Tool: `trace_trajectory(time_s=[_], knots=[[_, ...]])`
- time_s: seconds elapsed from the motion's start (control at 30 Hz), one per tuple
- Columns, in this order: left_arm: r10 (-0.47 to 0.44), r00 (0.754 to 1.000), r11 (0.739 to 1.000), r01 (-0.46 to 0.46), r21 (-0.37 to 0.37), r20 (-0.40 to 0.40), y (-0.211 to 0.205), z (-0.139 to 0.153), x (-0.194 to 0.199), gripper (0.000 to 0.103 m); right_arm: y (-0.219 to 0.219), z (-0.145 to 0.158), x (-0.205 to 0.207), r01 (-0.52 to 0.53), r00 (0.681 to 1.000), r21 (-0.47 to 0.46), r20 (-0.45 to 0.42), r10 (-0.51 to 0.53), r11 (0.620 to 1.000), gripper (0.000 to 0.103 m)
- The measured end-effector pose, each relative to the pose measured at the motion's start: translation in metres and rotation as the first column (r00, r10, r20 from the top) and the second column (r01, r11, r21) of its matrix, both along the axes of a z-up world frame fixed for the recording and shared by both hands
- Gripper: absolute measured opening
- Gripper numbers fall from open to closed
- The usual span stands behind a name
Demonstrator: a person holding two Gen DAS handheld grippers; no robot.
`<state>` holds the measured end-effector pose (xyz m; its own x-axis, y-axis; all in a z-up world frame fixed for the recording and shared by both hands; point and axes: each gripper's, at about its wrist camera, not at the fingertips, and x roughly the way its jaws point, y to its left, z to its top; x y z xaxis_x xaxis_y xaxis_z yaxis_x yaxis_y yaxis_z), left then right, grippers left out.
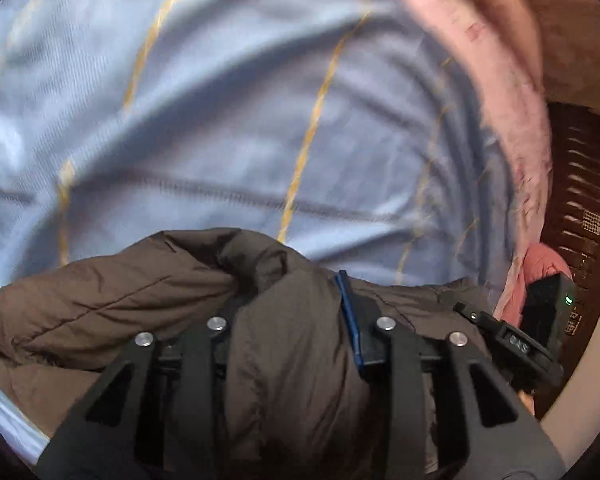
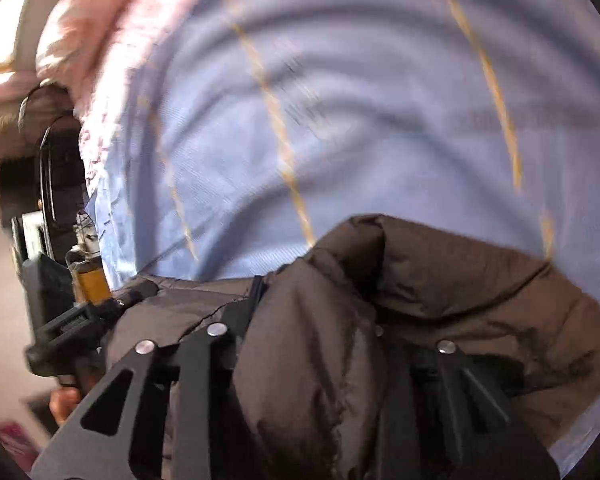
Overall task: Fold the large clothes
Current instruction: 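Grasp the folded jacket again with both tools and lift it over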
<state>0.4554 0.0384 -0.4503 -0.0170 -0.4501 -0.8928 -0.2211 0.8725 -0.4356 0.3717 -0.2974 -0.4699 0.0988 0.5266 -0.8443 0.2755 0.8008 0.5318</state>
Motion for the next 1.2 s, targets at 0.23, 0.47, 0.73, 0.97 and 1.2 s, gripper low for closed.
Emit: trace_trajectory(time_s=[0.23, 0.47, 0.73, 0.97, 1.2], knots=[[0.036, 0.904, 0.999, -0.017, -0.047, 0.427, 0.013, 0.122, -0.009, 0.034, 0.012, 0.121, -0.002, -0.070, 0.850, -0.132, 0.510, 0.128, 0.989, 0.028], [-0.041, 0.819, 0.999, 0.015, 0.050, 0.573, 0.021, 0.175, -0.122, 0.036, 0.058, 0.171, -0.101, -0.184, 0.630, -0.424, 0.641, 0.437, 0.887, 0.028], [-0.101, 0.889, 0.992, 0.054, 0.116, 0.447, 0.016, 0.154, -0.284, 0.040, 0.046, 0.154, -0.270, -0.216, 0.753, -0.367, 0.527, 0.394, 0.905, 0.028], [-0.109, 0.940, 0.987, 0.062, 0.150, 0.324, 0.016, 0.124, -0.361, 0.042, 0.041, 0.139, -0.354, -0.200, 0.849, -0.285, 0.428, 0.311, 0.937, 0.029], [-0.122, 0.971, 0.970, 0.073, 0.230, 0.207, 0.012, 0.068, -0.418, 0.049, 0.048, 0.083, -0.415, -0.189, 0.907, -0.282, 0.317, 0.277, 0.941, 0.029]])
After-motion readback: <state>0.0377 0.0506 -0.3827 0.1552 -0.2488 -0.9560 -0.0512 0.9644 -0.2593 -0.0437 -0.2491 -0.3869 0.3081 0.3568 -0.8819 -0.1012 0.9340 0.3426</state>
